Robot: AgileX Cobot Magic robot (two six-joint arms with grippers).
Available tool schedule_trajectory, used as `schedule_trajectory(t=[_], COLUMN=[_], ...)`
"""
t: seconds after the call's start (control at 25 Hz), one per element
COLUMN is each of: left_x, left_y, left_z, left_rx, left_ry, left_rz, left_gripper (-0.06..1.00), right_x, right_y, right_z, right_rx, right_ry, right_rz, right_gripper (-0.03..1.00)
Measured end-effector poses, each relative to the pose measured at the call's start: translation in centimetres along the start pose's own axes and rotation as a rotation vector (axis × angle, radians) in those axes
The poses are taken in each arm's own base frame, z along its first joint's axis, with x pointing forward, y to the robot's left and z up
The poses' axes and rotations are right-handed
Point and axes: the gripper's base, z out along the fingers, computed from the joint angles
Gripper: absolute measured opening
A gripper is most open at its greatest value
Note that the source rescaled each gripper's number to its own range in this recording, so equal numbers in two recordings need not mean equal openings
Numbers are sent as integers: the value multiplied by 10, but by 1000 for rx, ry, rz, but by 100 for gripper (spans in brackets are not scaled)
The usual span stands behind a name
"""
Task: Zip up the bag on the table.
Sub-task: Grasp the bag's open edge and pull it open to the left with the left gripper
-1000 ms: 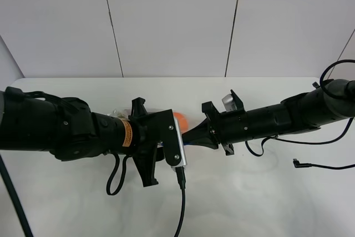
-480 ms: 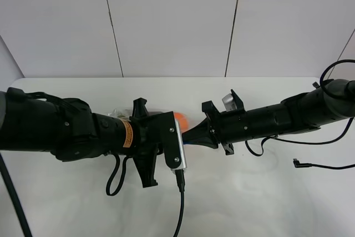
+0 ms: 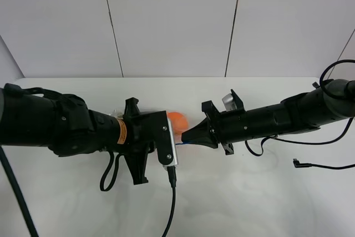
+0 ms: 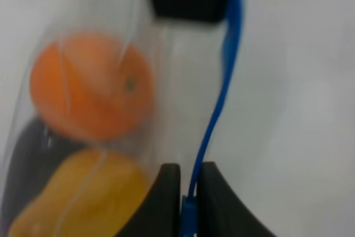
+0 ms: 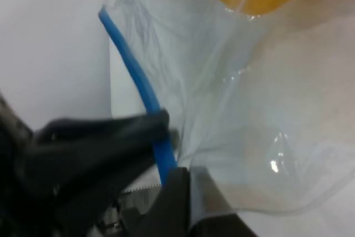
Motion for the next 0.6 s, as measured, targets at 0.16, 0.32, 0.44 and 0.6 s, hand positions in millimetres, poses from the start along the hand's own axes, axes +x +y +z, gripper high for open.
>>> schedule_trajectory(t=[0.16,0.32,0.44,0.6], left_x=[22,43,61,87], left_y=[13,27,38,54], left_z=[-1,-2,-5,-10], left_rx=[-10,-33,-55,-95], left_ry=[90,153,197,245], left_rz=[-53,-112,-157,-233], left_gripper=[0,0,0,0], right_x=[0,-1,-1,-2], right_y=[0,0,0,0], right_z=[0,0,0,0], right_rx=[0,4,3,0], right_ry=[-1,-6,-8,-14], right_rz=[0,0,0,5], right_gripper=[0,0,0,0])
